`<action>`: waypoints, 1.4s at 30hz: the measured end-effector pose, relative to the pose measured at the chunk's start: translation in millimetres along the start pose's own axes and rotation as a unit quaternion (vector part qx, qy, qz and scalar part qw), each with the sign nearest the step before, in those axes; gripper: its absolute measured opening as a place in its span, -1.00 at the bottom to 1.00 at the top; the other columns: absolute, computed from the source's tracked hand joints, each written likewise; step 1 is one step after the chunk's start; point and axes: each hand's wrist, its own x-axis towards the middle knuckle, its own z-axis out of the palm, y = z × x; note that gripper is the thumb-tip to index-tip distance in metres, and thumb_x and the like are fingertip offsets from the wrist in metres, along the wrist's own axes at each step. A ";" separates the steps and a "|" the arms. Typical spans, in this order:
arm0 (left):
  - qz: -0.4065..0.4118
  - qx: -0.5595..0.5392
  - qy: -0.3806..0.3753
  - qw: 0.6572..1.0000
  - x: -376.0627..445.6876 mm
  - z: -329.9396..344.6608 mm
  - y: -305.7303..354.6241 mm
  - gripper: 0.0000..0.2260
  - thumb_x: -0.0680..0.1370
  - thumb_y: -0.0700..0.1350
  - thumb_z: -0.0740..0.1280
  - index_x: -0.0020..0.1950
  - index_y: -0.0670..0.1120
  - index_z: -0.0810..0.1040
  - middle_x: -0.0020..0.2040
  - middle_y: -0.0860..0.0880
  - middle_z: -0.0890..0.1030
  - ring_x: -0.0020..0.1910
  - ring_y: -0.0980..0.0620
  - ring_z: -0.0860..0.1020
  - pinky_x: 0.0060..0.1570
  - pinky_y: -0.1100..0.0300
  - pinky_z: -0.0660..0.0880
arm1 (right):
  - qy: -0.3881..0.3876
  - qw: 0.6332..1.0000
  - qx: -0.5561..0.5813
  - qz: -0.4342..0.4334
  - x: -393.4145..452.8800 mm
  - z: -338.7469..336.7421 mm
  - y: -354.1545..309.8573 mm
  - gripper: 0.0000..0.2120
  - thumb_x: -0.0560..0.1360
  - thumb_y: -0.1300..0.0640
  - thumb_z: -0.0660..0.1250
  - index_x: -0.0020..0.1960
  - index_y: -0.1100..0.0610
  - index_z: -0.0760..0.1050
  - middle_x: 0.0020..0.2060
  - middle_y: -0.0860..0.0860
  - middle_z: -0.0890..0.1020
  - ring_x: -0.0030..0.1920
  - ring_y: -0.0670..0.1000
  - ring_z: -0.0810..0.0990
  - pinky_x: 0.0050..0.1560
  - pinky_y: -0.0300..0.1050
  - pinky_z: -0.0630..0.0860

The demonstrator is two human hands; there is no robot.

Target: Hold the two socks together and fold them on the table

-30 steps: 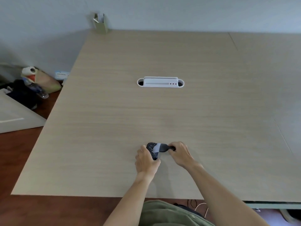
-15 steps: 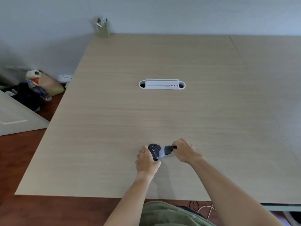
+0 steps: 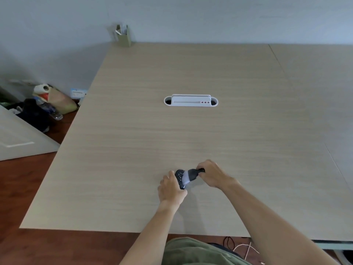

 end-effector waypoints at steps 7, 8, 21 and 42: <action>0.028 0.025 -0.010 0.999 1.9 -3.2 -3.9 -0.54 0.39 -0.14 0.39 0.25 -0.05 0.36 0.12 -0.09 0.51 0.15 -0.13 0.48 0.11 0.06 0.45 | 0.026 0.998 -0.058 0.027 -2.9 2.5 7.0 -0.72 0.48 0.28 0.17 0.04 0.07 0.59 0.06 0.05 0.54 0.07 0.17 0.56 0.12 0.06 0.43; 0.029 0.031 -0.011 0.999 1.7 -3.3 -3.9 -0.54 0.39 -0.14 0.39 0.25 -0.05 0.35 0.13 -0.09 0.51 0.16 -0.13 0.48 0.11 0.06 0.45 | 0.028 0.999 -0.030 0.024 -1.5 1.1 7.4 -0.75 0.47 0.26 0.18 0.00 0.08 0.60 0.03 0.05 0.56 0.07 0.18 0.56 0.10 0.06 0.46; 0.035 0.052 -0.022 0.998 -0.9 -4.9 -2.6 -0.56 0.42 -0.16 0.39 0.27 -0.04 0.35 0.16 -0.09 0.48 0.20 -0.14 0.46 0.15 0.05 0.42 | 0.012 0.999 -0.047 0.020 0.4 1.3 -2.0 -0.73 0.55 0.21 0.13 0.11 0.11 0.57 0.15 0.12 0.51 0.12 0.18 0.52 0.16 0.06 0.42; 0.085 0.092 -0.029 0.992 1.6 -9.4 -6.4 -0.47 0.41 -0.27 0.34 0.34 0.04 0.35 0.15 -0.05 0.47 0.20 -0.10 0.44 0.16 0.11 0.38 | 0.027 0.984 -0.176 -0.009 7.4 -1.6 2.7 -0.70 0.55 0.30 0.15 0.15 0.05 0.54 0.12 0.05 0.47 0.15 0.13 0.49 0.18 0.01 0.33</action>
